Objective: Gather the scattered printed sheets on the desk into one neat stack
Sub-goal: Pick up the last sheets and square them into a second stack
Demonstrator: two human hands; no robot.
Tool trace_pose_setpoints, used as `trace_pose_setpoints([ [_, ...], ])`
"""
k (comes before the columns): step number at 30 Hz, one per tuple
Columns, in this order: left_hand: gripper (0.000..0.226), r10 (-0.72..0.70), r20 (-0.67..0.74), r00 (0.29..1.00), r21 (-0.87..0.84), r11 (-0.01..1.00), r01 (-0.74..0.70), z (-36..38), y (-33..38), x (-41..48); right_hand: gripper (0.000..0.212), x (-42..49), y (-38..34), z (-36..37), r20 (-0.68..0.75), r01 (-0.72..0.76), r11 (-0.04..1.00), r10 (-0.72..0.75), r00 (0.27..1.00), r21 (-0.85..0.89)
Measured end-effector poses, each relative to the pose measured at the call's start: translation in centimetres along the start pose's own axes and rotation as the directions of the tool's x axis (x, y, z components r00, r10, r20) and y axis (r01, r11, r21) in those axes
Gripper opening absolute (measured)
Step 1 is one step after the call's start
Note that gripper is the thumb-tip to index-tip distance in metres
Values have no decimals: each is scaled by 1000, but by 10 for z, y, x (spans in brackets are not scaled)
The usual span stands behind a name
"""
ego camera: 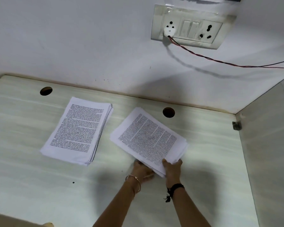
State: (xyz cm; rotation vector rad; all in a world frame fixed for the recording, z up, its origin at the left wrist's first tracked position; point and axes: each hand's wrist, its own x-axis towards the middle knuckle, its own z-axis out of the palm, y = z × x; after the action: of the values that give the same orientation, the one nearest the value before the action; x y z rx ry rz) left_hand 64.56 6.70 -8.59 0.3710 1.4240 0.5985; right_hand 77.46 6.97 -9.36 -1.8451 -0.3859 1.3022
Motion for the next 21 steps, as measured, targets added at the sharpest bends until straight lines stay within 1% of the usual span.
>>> trace_pose_setpoints([
  [1,34,48,-61,997,72,996,-44,-6,4,5,62,2,-5,-6,27,20,997,-19,999,-71],
  [2,27,111,-156,981,48,993,-105,-19,12,10,64,8,-10,-16,74,49,989,-39,997,-139],
  [3,21,159,-273,949,-36,984,-175,-36,24,13,65,14,-17,-28,138,87,973,-58,989,-213],
  [4,23,157,-381,911,-147,963,-227,-53,35,18,67,23,-21,-42,203,115,956,-60,977,-270],
  [5,25,155,-424,892,-177,952,-250,-71,46,21,71,31,-24,-56,260,125,942,-42,965,-311],
  [6,21,187,-410,893,-110,962,-252,-84,54,25,76,41,-25,-68,296,121,932,-15,955,-342],
  [7,21,240,-356,903,17,968,-251,-92,60,29,76,46,-27,-76,304,116,926,-1,953,-359],
  [8,26,274,-269,923,197,954,-225,-94,62,36,70,51,-27,-79,284,134,921,-27,958,-366],
  [9,24,278,-206,938,356,914,-192,-91,62,39,60,50,-27,-79,217,157,917,-79,973,-367],
  [10,18,283,-159,946,481,859,-177,-86,60,40,55,49,-28,-77,136,172,910,-129,982,-377],
  [11,25,312,-123,942,590,786,-183,-80,57,41,55,49,-28,-73,78,173,903,-155,985,-394],
  [12,43,328,-109,938,665,725,-176,-75,55,42,59,48,-29,-69,83,190,888,-171,982,-419],
  [13,56,341,-102,935,712,681,-171,-70,54,42,63,45,-30,-68,121,207,869,-170,978,-449],
  [14,61,336,-107,936,742,653,-149,-66,57,40,64,45,-30,-67,153,220,861,-167,974,-459],
  [15,61,333,-112,936,770,625,-130,-66,58,42,61,46,-32,-67,146,207,869,-157,977,-449],
  [16,60,335,-115,935,789,603,-119,-68,60,44,54,47,-34,-67,96,181,888,-155,983,-422],
  [18,61,331,-71,941,818,559,-135,-69,63,46,43,51,-38,-66,-44,111,935,-133,990,-337],
  [19,65,328,-32,944,830,535,-158,-70,63,47,43,52,-38,-65,-57,90,938,-116,992,-336],
  [21,73,342,27,939,800,557,-225,-69,63,47,48,54,-37,-63,-4,71,902,-80,997,-425],
])
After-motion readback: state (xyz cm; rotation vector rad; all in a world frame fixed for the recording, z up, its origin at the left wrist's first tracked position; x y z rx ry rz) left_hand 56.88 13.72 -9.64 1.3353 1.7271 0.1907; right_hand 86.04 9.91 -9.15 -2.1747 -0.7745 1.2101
